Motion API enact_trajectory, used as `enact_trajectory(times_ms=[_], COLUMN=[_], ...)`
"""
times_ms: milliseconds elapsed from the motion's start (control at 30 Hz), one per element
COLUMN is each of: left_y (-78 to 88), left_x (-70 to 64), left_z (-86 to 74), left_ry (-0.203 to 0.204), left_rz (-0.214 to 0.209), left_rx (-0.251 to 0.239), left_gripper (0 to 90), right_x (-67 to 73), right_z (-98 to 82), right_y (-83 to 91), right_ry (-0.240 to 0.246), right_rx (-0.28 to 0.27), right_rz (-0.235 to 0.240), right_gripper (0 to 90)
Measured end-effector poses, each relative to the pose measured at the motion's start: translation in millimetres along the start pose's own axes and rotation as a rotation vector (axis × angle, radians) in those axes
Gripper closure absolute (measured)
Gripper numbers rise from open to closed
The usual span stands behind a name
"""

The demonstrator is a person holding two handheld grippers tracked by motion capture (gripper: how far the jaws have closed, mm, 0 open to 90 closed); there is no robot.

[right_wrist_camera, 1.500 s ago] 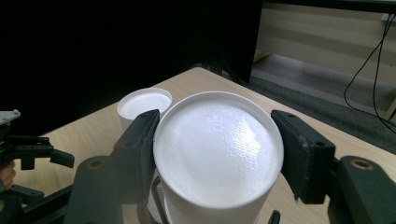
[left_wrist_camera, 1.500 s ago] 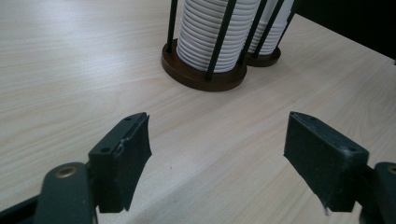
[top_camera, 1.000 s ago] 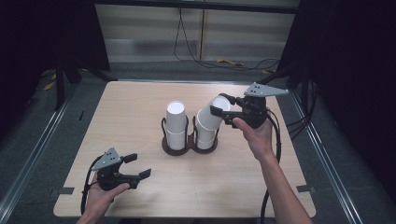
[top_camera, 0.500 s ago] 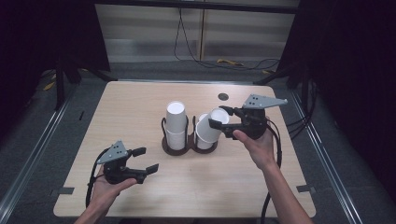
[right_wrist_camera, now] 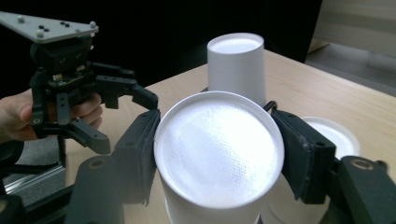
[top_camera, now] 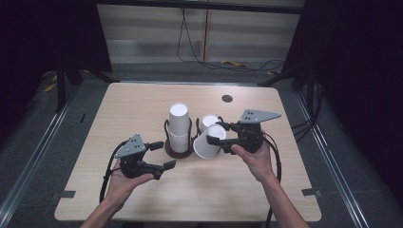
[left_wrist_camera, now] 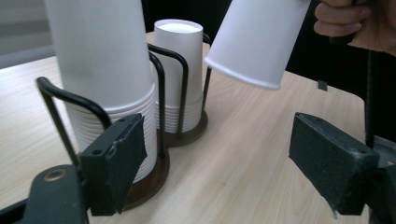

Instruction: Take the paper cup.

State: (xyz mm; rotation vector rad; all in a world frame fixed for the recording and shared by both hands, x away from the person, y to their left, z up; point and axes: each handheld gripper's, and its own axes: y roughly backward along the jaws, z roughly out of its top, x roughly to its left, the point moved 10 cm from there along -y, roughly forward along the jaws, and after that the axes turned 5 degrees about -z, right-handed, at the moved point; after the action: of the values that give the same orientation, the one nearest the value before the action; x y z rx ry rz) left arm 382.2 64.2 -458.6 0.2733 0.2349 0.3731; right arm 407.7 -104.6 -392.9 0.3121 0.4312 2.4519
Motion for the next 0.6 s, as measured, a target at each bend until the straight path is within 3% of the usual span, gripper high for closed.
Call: enact_trajectory(times_ms=[367, 400, 600], left_y=[-9.0, -11.5, -15.3], left_x=[-11.7, -14.3, -17.9], left_z=[-0.4, -4.4, -6.8], left_ry=[-0.001, 0.002, -0.011], left_rz=[-0.062, -0.073, -0.097], left_rx=[-0.020, 0.001, 0.000], left_gripper=[15.6, 15.7, 15.7], right_x=[11.9, 15.4, 24.2], right_z=[-16.9, -19.8, -26.2], right_y=[-15.3, -18.1, -24.5], right_ry=[-0.021, -0.022, -0.051], right_rx=[0.015, 0.016, 0.003], right_rz=[0.066, 0.089, 0.145], right_gripper=[36.0, 36.0, 36.0])
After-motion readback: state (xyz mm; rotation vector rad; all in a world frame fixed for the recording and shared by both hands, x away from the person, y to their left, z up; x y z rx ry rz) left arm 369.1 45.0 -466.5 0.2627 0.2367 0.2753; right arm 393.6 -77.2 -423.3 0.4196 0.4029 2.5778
